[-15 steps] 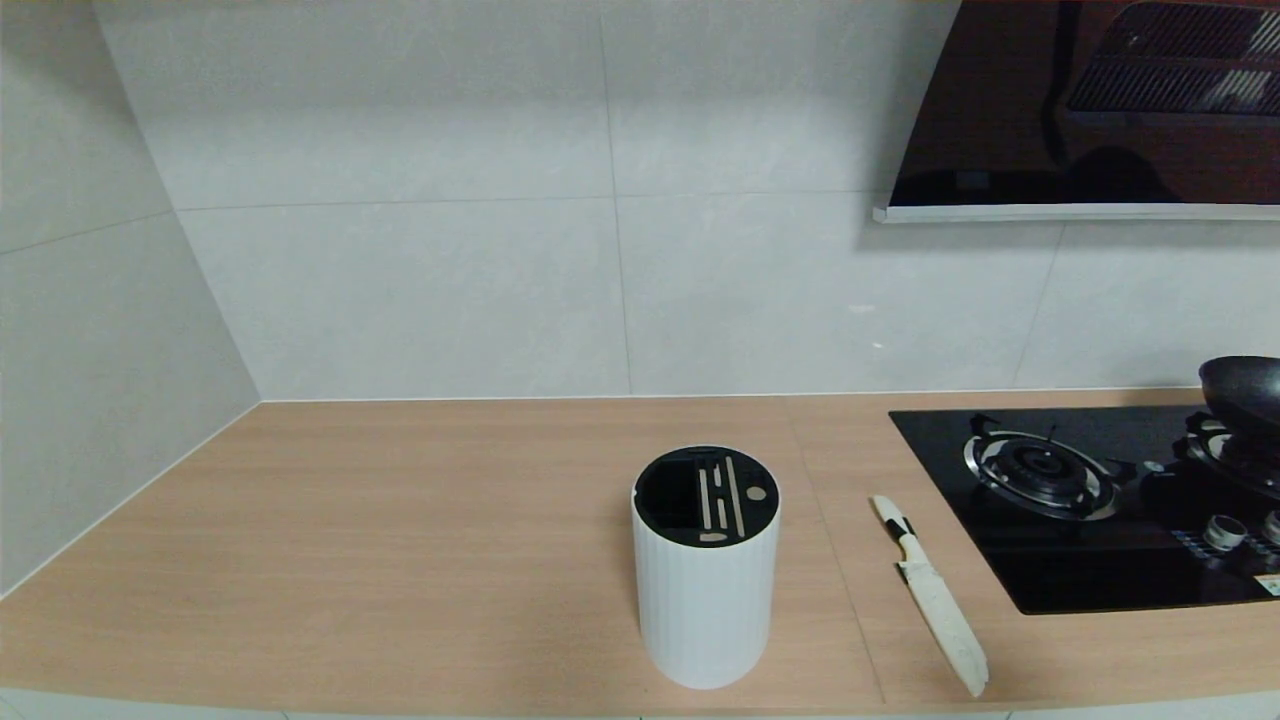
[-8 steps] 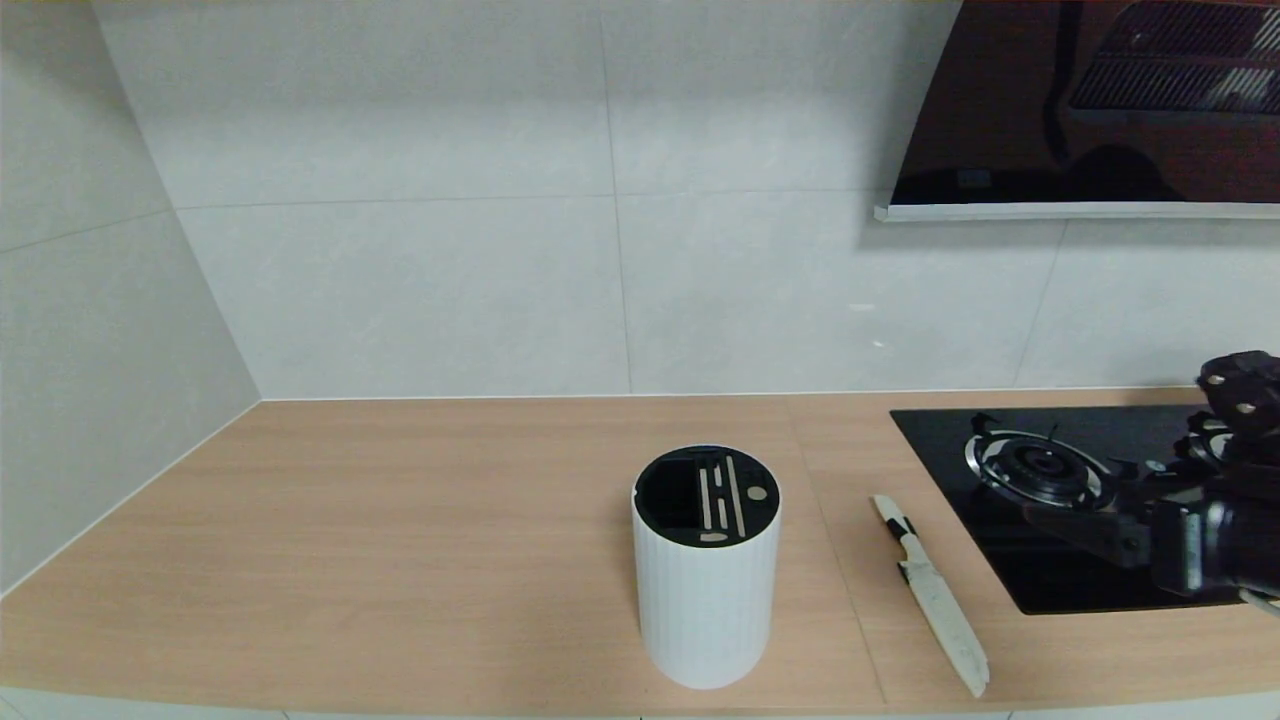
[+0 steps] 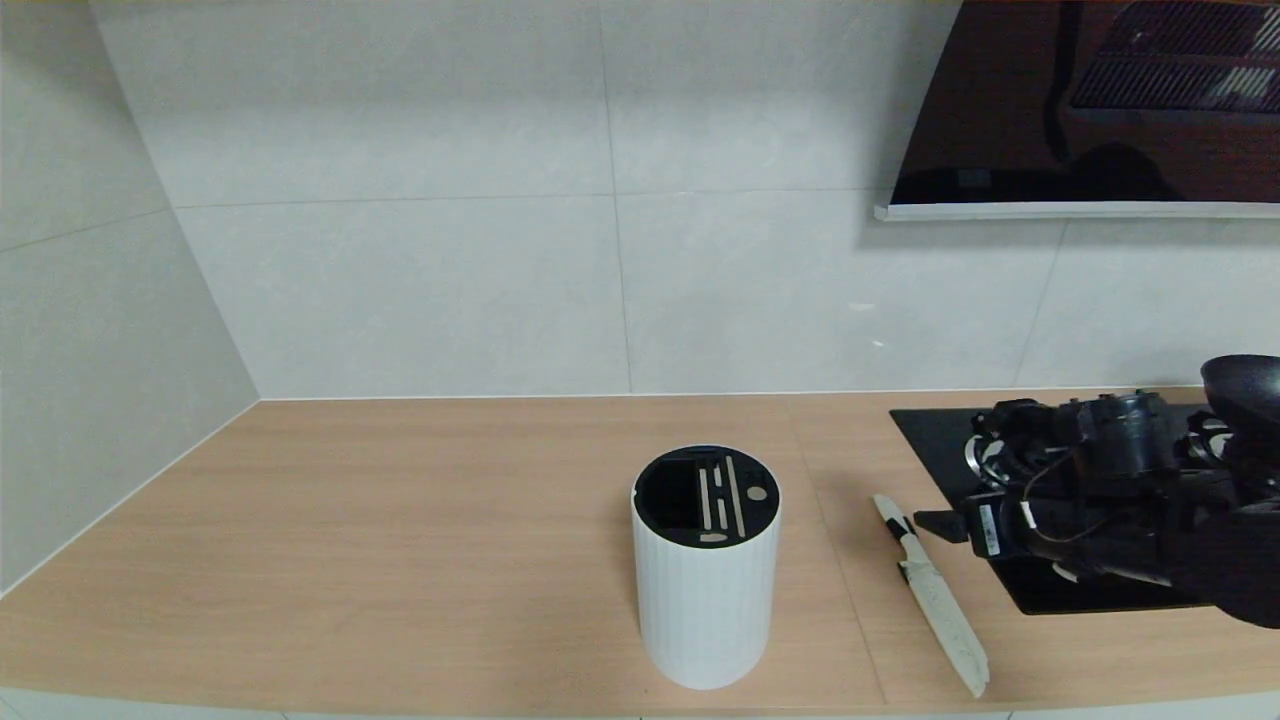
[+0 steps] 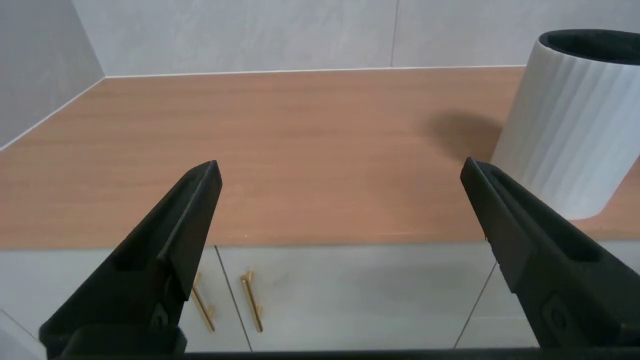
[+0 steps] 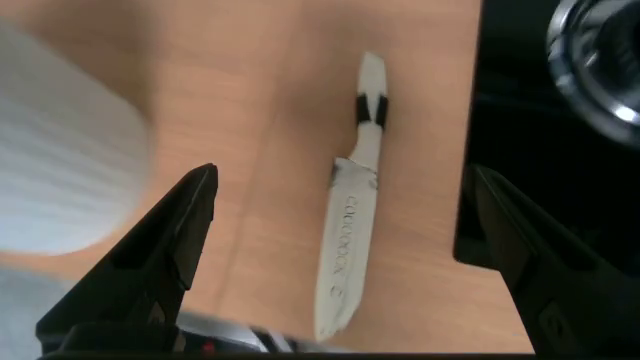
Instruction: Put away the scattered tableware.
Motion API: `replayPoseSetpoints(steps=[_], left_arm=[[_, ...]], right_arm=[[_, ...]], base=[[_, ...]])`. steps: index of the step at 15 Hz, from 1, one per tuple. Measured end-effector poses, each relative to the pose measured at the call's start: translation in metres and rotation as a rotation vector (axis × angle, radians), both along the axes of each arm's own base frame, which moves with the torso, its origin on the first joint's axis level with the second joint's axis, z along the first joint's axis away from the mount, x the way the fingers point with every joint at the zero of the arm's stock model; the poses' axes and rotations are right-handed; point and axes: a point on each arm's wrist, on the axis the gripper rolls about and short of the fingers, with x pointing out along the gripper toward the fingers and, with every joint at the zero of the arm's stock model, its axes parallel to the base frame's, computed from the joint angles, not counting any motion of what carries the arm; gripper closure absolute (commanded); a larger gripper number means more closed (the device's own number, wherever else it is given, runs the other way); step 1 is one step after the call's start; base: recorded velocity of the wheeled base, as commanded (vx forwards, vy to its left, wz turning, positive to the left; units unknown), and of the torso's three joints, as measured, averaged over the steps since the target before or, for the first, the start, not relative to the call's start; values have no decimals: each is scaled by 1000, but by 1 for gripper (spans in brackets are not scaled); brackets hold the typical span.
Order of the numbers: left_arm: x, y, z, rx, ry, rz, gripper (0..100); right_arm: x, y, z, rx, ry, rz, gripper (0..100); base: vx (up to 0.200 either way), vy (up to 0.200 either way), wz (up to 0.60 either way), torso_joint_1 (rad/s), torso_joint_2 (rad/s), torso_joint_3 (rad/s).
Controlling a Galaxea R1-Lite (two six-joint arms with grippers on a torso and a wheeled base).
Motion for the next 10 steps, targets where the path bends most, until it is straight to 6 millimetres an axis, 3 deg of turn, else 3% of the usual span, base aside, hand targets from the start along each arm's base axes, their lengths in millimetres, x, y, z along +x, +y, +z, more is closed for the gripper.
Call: replayPoseSetpoints(steps=[6, 10], left_arm=[[0, 0, 0, 0, 0, 1, 0], [0, 0, 0, 0, 0, 1, 0]], right_arm=[[24, 10, -66, -44, 85, -20, 0], [34, 13, -96, -72, 76, -50, 0]], base=[[0, 0, 0, 0, 0, 0], [0, 0, 0, 0, 0, 0]])
